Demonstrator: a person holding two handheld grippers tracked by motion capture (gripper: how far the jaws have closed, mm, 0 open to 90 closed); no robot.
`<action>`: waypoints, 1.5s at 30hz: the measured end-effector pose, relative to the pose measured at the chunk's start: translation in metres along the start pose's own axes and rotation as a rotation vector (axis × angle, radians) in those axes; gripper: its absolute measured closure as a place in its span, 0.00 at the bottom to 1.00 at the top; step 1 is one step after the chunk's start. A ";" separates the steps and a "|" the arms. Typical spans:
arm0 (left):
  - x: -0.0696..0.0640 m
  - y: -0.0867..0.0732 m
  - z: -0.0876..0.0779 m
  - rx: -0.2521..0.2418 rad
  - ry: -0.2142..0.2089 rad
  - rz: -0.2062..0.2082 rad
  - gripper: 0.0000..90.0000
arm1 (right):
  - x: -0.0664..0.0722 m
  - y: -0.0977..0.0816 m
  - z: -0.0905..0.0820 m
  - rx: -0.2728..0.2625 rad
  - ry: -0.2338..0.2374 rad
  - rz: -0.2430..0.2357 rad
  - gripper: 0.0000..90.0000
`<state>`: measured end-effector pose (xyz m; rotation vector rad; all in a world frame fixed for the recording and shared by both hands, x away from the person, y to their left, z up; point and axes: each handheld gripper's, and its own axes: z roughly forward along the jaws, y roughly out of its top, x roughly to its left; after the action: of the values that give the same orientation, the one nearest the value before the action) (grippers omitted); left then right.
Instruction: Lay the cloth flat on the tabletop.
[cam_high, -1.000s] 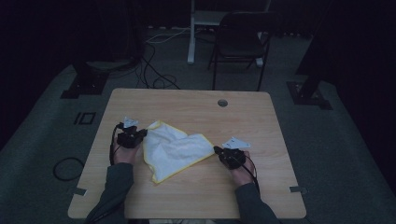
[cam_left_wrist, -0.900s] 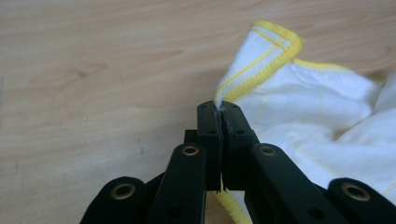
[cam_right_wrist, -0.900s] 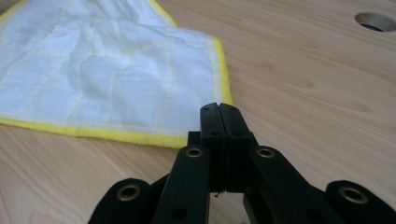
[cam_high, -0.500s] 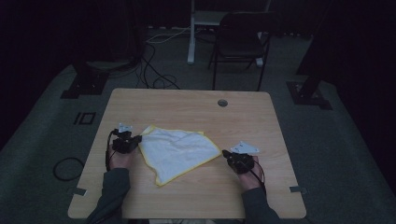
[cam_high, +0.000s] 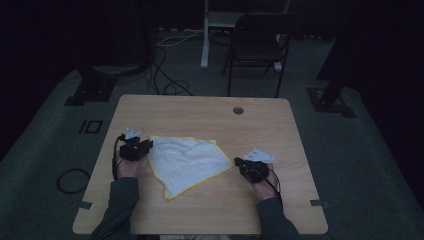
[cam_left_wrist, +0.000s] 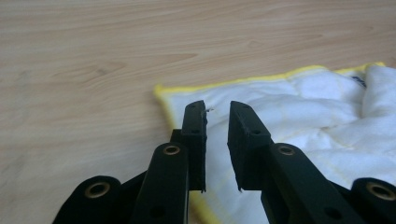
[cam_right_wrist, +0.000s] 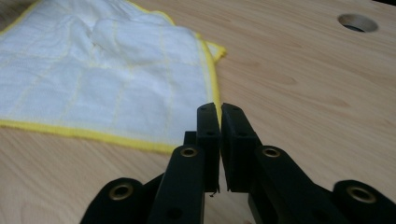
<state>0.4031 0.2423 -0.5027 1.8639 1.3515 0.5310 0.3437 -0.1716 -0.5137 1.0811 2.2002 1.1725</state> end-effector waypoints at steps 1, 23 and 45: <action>-0.003 0.002 0.003 0.004 -0.009 0.009 0.86 | 0.002 0.002 0.003 -0.001 0.002 -0.004 0.95; -0.088 0.031 0.076 0.156 -0.120 0.311 0.92 | 0.019 0.015 0.062 0.086 0.043 -0.051 0.95; -0.066 0.034 0.090 0.228 -0.037 0.226 1.00 | 0.024 -0.009 0.042 0.130 0.014 -0.058 0.98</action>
<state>0.4643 0.1452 -0.5260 2.2187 1.2263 0.4675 0.3530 -0.1338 -0.5449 1.0555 2.3302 1.0277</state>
